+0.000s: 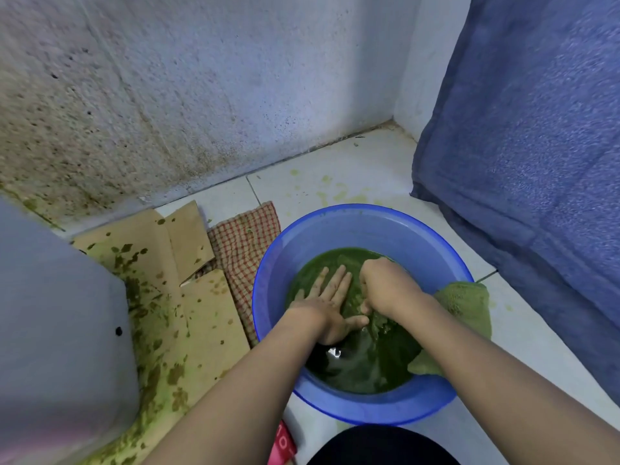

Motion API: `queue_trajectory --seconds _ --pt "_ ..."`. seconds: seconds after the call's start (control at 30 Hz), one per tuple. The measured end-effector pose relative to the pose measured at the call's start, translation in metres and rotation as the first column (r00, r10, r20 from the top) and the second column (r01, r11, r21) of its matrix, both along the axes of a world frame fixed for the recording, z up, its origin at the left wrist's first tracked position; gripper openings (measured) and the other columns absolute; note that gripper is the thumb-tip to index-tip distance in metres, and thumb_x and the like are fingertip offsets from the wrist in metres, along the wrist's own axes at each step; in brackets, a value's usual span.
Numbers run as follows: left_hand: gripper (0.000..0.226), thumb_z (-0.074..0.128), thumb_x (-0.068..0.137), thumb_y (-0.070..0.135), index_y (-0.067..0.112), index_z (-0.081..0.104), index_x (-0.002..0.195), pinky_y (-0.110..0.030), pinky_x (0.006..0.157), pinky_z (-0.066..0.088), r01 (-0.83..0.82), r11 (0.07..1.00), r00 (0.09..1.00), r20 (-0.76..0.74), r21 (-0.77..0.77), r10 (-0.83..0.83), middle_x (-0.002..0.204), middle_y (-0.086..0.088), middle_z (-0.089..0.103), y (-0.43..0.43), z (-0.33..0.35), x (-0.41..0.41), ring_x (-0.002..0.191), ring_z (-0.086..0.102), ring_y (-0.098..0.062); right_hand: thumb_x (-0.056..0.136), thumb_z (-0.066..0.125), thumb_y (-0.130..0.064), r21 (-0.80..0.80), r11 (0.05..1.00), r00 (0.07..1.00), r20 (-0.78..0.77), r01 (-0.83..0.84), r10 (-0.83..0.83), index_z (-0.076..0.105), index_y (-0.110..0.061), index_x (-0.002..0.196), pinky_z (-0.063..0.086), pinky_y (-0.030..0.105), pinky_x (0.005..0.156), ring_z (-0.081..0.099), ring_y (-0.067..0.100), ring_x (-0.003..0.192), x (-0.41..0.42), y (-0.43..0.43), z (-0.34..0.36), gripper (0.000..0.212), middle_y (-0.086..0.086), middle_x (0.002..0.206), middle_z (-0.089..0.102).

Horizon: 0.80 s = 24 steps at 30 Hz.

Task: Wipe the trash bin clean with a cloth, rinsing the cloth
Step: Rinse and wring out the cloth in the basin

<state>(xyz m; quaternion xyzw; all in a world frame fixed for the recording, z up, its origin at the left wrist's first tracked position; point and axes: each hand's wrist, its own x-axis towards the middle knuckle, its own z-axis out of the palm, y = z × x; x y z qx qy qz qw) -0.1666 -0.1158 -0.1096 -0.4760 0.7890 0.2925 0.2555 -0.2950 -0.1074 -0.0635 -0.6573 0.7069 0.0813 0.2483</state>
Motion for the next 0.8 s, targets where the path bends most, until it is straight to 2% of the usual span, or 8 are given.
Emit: queue_trajectory --seconds 0.07,0.13,0.23,0.33,0.43,0.57,0.7,0.8 --pt "0.086 0.039 0.099 0.059 0.031 -0.020 0.155 -0.051 0.121 -0.002 -0.066 0.997 0.992 -0.101 0.050 0.071 0.159 0.017 -0.032 -0.004 0.000 0.000 0.148 -0.025 -0.015 0.083 0.069 -0.003 0.003 0.998 0.997 -0.036 -0.068 0.068 0.054 -0.012 0.075 0.044 0.031 0.063 0.057 0.022 0.075 0.006 0.001 -0.001 0.019 0.005 0.079 0.055" --pt "0.068 0.048 0.102 0.038 0.021 0.015 0.159 -0.045 0.123 0.009 -0.205 0.977 0.916 -0.341 0.052 0.210 0.167 0.006 0.001 -0.015 -0.001 -0.001 0.153 0.002 -0.022 0.086 0.064 0.000 -0.022 0.995 0.995 -0.043 -0.093 0.092 0.062 -0.007 0.100 0.048 0.035 0.076 0.062 0.028 0.096 0.009 0.004 -0.004 0.016 0.012 0.109 0.058" --pt "0.029 0.053 0.099 0.015 0.008 0.065 0.126 -0.025 0.105 0.029 -0.485 0.871 0.750 -0.549 -0.079 0.368 0.140 -0.007 0.047 -0.022 0.001 -0.003 0.131 0.046 -0.026 0.085 0.059 0.008 -0.067 0.996 0.998 -0.022 -0.053 0.052 0.054 -0.010 0.077 0.046 0.036 0.077 0.056 0.030 0.102 0.003 0.007 -0.012 0.020 0.014 0.126 0.048" --pt "0.037 0.065 0.091 0.014 0.009 0.053 0.125 -0.036 0.105 0.038 -0.562 0.816 0.748 -0.504 -0.136 0.431 0.130 -0.013 0.045 -0.019 -0.001 -0.014 0.121 0.047 -0.032 0.083 0.060 0.008 -0.084 0.996 0.998 0.053 0.019 -0.015 0.059 -0.008 0.079 0.050 0.035 0.081 0.055 0.028 0.101 -0.001 0.007 -0.020 0.016 0.013 0.126 0.047" --pt "0.034 0.066 0.084 0.006 0.005 0.051 0.115 -0.040 0.088 0.052 -0.679 0.735 0.652 -0.459 0.004 0.604 0.112 -0.014 0.060 -0.020 0.007 -0.026 0.103 0.060 -0.030 0.081 0.063 0.008 -0.047 0.993 0.983 0.158 0.105 -0.097 0.068 -0.001 0.091 0.055 0.038 0.083 0.059 0.028 0.095 -0.006 0.007 -0.020 0.014 0.012 0.112 0.054" --pt "0.015 0.071 0.078 0.005 0.010 0.057 0.078 -0.027 0.055 0.045 -0.679 0.725 0.592 -0.499 0.115 0.634 0.076 -0.005 0.059 -0.020 0.023 -0.023 0.068 0.057 -0.019 0.072 0.081 0.000 0.136 0.930 0.833 0.415 0.340 -0.365 0.053 -0.012 0.116 0.053 0.035 0.071 0.057 0.021 0.094 -0.016 0.007 -0.007 0.053 0.005 0.114 0.054" --pt "0.026 0.074 0.076 -0.001 0.012 0.053 0.084 -0.034 0.067 0.042 -0.567 0.808 0.514 -0.698 0.160 0.498 0.075 -0.004 0.054 -0.014 0.040 -0.012 0.072 0.051 -0.019 0.061 0.091 -0.008 0.085 0.884 0.658 0.636 0.460 -0.403 0.035 -0.022 0.137 0.047 0.035 0.088 0.046 0.025 0.125 -0.023 0.013 0.002 0.095 0.003 0.142 0.042" --pt "0.031 0.074 0.073 -0.007 0.016 0.055 0.081 -0.043 0.071 0.050 -0.468 0.881 0.545 -0.761 0.072 0.352 0.075 -0.008 0.060 -0.014 0.062 -0.006 0.073 0.058 -0.025 0.060 0.092 -0.009 0.031 0.903 0.585 0.751 0.429 -0.305 0.049 -0.025 0.134 0.043 0.027 0.089 0.050 0.014 0.123 -0.027 0.017 0.013 0.087 -0.004 0.136 0.053"
